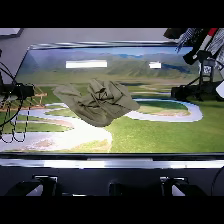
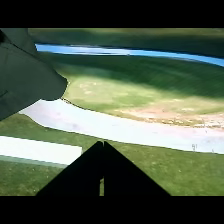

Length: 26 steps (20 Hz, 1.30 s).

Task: Fold the clothes and pants, and hang the long-sleeved shirts on hangers.

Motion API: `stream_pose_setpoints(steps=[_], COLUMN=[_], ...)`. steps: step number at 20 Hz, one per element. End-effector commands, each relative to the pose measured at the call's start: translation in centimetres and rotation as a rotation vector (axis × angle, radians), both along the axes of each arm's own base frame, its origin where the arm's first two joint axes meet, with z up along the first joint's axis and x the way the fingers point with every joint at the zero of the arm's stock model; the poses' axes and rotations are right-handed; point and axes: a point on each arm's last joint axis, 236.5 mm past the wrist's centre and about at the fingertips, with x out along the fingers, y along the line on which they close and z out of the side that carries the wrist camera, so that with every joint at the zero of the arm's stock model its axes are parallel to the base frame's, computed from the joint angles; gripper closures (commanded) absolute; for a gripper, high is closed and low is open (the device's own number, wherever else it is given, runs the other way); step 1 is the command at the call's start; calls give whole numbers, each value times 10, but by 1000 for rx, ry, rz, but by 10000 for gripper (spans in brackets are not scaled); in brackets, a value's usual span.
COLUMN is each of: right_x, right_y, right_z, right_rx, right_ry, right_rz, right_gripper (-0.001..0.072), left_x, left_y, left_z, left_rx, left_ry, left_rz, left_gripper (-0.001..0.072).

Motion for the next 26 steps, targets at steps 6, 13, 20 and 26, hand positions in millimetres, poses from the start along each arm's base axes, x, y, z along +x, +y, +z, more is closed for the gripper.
stream_pose_setpoints(steps=[6, 13, 20, 26], right_x=[0, 0, 1, 10], right_y=[0, 0, 0, 2], right_z=[0, 0, 1, 8], right_rx=[1, 1, 1, 17], right_ry=[0, 0, -6, -53], right_rz=[-1, -1, -2, -9], right_gripper=[682, 682, 680, 677], left_x=[0, -3, -24, 9], left_y=[0, -12, -109, -167], left_z=[0, -15, -187, -231], left_rx=[0, -107, -734, -994], left_ry=[0, 47, 390, 386], left_rz=[0, 51, 170, 243], left_gripper=[685, -13, -13, -13])
